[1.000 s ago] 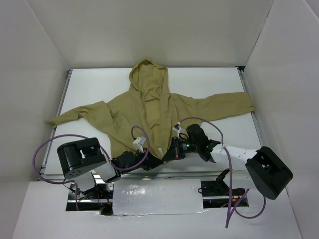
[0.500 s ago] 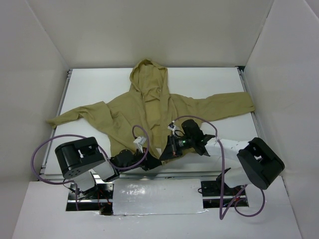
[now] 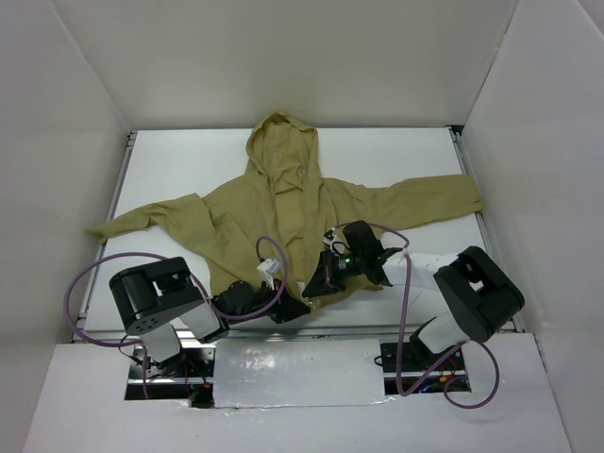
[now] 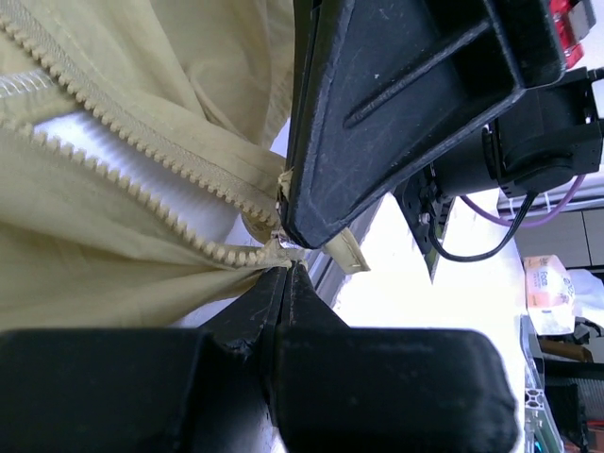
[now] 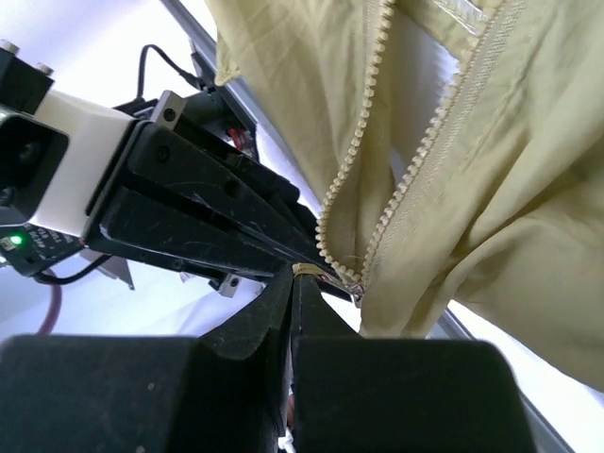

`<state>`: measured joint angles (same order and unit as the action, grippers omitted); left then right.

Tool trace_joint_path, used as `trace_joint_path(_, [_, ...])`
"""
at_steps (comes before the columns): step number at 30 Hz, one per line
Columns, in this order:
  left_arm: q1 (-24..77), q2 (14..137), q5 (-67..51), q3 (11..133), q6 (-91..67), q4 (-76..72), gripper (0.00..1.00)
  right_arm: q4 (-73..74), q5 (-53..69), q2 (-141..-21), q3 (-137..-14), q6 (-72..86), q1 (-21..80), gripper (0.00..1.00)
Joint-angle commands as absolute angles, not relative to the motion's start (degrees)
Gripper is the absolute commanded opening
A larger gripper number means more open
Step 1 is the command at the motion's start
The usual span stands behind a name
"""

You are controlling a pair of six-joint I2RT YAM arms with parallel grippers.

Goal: Zip up the jacket

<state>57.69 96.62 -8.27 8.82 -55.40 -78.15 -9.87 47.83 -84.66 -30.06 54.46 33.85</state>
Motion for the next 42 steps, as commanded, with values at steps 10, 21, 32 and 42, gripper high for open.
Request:
trace_joint_path(10, [59.06,96.94,-17.84,9.49,-51.86,-90.34,0.0,-24.08,47.55,-86.04,-38.14,64.77,31.2,0.0])
trace_joint_path(21, [58.18,85.64,-15.38,6.94,-49.31,-80.62,0.0,-35.2,61.44,-86.4,-32.7,69.55,31.38,0.0])
trace_joint_path(32, [59.06,70.95,-5.38,8.61,-47.46,-58.83,0.0,-33.57,54.67,-89.56,-32.43,67.41,31.11,0.0])
trace_joint_path(42, [65.39,60.64,18.45,8.53,-63.34,-41.12,0.51,-41.13,54.49,-87.19,-29.36,70.4,30.94,0.0])
